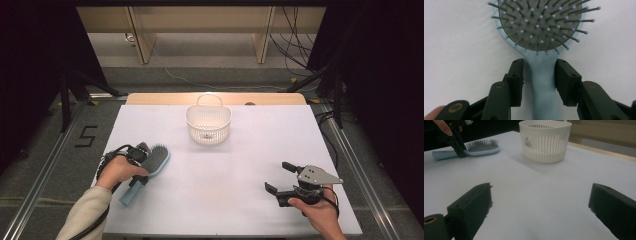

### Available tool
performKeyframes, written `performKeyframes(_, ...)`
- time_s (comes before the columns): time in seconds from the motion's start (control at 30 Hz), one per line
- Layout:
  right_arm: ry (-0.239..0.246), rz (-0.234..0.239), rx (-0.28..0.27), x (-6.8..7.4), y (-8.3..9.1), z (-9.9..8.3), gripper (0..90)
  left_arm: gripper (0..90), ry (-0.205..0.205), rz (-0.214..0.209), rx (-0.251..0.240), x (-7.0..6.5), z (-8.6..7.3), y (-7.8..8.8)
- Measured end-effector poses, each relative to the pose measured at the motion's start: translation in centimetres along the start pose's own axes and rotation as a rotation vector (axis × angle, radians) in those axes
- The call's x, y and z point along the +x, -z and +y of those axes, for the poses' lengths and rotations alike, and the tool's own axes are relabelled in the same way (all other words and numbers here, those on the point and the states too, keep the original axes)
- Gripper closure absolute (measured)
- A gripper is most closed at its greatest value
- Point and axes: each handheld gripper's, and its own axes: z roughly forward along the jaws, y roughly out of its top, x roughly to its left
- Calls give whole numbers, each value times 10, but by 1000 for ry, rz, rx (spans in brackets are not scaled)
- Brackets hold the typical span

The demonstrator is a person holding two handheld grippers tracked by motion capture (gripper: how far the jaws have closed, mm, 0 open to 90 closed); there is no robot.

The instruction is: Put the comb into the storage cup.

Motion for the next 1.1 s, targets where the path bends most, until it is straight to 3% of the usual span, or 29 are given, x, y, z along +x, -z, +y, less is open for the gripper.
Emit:
performKeyframes(0.3,2,1,2,0,0,0,56,675,23,-2,16,-2,2,0)
performKeyframes(1.1,2,2,9,1,0,0,59,696,58,-6,4,-1,1,0)
